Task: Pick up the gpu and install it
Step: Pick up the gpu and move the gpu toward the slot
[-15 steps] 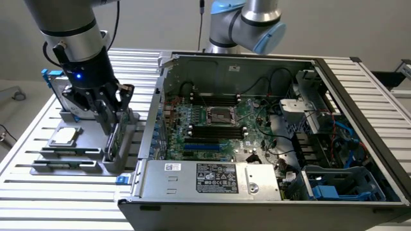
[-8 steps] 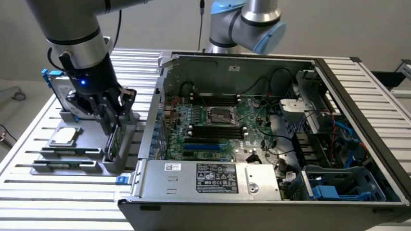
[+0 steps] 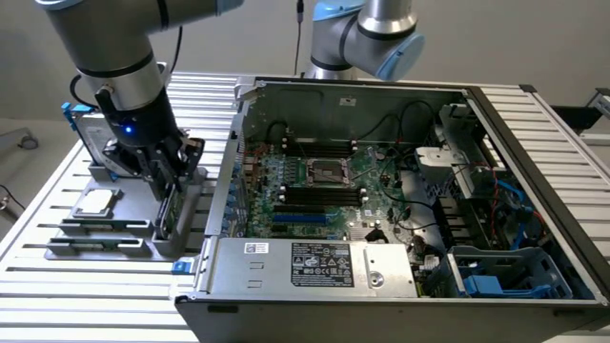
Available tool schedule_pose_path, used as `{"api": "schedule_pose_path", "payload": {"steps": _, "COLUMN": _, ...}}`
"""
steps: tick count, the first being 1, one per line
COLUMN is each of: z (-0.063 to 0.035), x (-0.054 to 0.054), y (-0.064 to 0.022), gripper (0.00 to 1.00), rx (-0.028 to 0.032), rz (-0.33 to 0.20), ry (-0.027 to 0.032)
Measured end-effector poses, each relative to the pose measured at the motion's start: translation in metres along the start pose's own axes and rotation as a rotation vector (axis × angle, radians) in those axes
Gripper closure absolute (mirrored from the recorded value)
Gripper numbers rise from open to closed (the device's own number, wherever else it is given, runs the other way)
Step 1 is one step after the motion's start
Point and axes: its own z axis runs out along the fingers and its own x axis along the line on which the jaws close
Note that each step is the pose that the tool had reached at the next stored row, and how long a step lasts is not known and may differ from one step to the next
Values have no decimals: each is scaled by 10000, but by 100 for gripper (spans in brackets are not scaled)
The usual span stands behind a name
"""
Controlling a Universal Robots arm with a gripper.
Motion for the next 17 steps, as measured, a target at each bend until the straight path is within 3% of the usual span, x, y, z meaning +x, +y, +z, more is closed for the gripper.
{"api": "schedule_pose_path", "payload": {"steps": 4, "z": 27, "x": 1, "y": 6, "gripper": 64, "rx": -16, "rz": 8, "ry": 112}}
{"api": "schedule_pose_path", "payload": {"steps": 8, "z": 77, "x": 1, "y": 4, "gripper": 64, "rx": -34, "rz": 7, "ry": 128}}
{"api": "schedule_pose_path", "payload": {"steps": 14, "z": 107, "x": -1, "y": 8, "gripper": 64, "rx": -170, "rz": 17, "ry": 166}}
{"api": "schedule_pose_path", "payload": {"steps": 17, "z": 127, "x": -1, "y": 7, "gripper": 64, "rx": -211, "rz": 26, "ry": 199}}
